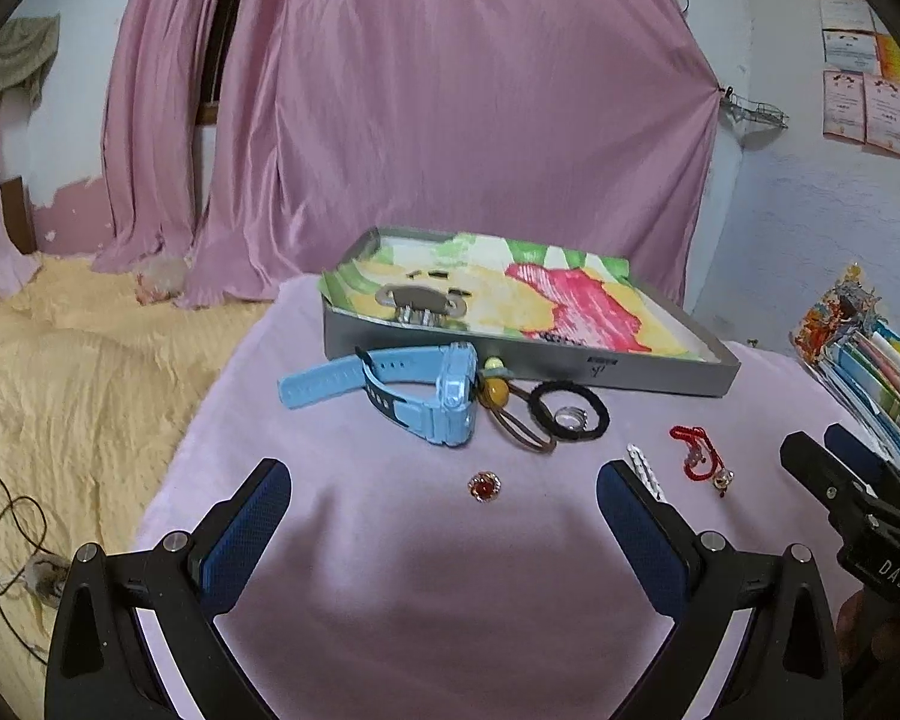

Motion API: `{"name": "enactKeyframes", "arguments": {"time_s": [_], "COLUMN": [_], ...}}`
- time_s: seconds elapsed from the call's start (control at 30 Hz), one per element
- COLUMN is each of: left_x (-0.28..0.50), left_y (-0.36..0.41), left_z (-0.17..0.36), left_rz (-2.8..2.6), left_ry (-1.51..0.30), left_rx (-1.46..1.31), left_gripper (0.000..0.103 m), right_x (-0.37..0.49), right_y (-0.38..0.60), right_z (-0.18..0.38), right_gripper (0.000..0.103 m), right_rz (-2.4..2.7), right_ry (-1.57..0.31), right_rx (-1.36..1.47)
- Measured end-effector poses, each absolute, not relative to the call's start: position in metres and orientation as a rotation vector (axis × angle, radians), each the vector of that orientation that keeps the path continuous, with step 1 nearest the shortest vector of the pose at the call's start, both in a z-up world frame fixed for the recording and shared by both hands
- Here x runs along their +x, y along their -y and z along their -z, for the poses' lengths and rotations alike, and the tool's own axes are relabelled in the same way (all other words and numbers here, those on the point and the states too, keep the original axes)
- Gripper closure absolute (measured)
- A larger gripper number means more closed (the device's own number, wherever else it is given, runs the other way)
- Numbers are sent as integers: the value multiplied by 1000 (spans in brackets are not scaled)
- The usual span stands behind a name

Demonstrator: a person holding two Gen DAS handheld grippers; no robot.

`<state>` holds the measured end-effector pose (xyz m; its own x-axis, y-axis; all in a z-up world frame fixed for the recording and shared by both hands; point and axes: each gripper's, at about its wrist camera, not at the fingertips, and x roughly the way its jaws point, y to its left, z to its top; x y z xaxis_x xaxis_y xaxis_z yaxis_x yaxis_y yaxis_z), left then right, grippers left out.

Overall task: Organize jewelry
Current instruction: 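Open both tools and pull them back from the tray, then grasp the small red-gold ring with the left tool while the right tool grasps the red beaded necklace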

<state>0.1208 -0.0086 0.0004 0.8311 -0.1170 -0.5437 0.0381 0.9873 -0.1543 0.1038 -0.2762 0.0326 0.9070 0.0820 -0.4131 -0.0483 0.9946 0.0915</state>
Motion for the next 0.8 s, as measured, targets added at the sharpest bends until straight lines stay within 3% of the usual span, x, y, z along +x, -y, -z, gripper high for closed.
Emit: {"name": "enactKeyframes", "arguments": {"time_s": [0.27,0.4,0.47,0.6,0.67,0.8], "left_x": [132,139,144,150,152,156], "left_y": [13,14,15,18,21,24], "left_z": [6,11,14,17,17,16], "left_rz": [110,151,176,193,195,196], "left_ry": [-668,-720,-751,-780,-791,-804], "left_rx": [-123,-143,-166,-171,-157,-144], "left_gripper": [1,18,27,37,41,48], "right_x": [114,118,121,128,132,138], "right_y": [276,276,275,271,268,263], "right_z": [-29,-28,-27,-23,-20,-15], "right_gripper": [10,11,21,31,46,62], "right_rz": [-53,-79,-98,-139,-163,-184], "right_ry": [-497,-529,-551,-600,-625,-661], "right_rx": [71,76,75,80,81,76]}}
